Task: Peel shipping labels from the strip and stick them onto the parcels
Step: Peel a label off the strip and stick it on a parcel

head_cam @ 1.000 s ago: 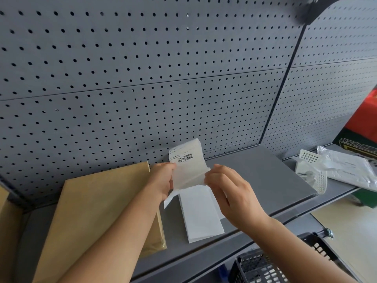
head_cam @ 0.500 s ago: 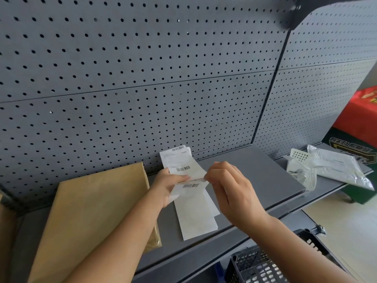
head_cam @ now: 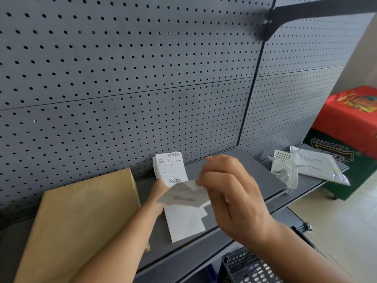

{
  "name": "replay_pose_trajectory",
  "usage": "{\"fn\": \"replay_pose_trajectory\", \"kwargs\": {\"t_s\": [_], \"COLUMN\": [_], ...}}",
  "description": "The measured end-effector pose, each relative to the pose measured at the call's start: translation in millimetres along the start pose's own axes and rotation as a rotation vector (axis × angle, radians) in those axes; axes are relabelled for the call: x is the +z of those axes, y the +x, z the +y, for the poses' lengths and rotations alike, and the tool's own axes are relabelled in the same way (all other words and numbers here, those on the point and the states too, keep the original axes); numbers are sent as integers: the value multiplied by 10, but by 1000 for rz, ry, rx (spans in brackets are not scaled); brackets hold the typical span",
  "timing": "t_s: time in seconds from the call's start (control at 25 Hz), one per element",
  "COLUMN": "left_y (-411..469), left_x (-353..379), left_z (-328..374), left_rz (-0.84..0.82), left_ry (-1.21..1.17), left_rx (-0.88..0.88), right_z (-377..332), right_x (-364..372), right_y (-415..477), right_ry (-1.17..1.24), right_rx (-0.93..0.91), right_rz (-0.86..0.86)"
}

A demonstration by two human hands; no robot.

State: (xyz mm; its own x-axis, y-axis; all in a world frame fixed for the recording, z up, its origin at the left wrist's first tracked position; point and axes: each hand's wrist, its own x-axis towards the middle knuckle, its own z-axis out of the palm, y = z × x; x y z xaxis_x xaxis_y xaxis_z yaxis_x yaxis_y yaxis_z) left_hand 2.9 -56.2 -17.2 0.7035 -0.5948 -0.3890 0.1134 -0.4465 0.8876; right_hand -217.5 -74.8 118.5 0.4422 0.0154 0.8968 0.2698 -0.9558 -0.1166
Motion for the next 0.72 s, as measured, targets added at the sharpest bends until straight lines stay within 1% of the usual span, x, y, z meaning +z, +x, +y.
{"fn": "replay_pose_trajectory", "kwargs": {"t_s": [0.08,0.16,0.24,0.28,0.36,0.4,0.48,0.52,0.6,0.64,0.72], "left_y": [111,-167,-372,-450,-660,-815,-1073,-1215,-1472,-1575,-1668], "left_x": [-39,-109,-218,-303,-535,-686,-958,-1087,-1307,-1391,-1537], "left_z": [-48,76,120,136,203,238,298,315,300,284,216], "left_rz": [1,-57,-67,-63,34,62,15,-31,-109,-113,-36], "left_ry": [74,-9,-81,-79,-2,-52,-232,-262,-244,-205,-137], "left_rx": [-39,-47,-12,42,210,279,355,395,486,498,494], "right_z": [-23,25,91,120,163,172,180,176,146,116,40], "right_x": [-52,-51,12,53,146,214,364,455,663,784,1022], "right_y": [70,101,117,127,170,206,276,314,395,439,529], "right_ry": [30,47,62,71,102,127,174,197,248,276,321], "right_rx": [27,91,158,184,228,247,281,295,322,330,325], "right_rz": [-7,-33,-59,-74,-117,-148,-220,-259,-332,-361,-394]}}
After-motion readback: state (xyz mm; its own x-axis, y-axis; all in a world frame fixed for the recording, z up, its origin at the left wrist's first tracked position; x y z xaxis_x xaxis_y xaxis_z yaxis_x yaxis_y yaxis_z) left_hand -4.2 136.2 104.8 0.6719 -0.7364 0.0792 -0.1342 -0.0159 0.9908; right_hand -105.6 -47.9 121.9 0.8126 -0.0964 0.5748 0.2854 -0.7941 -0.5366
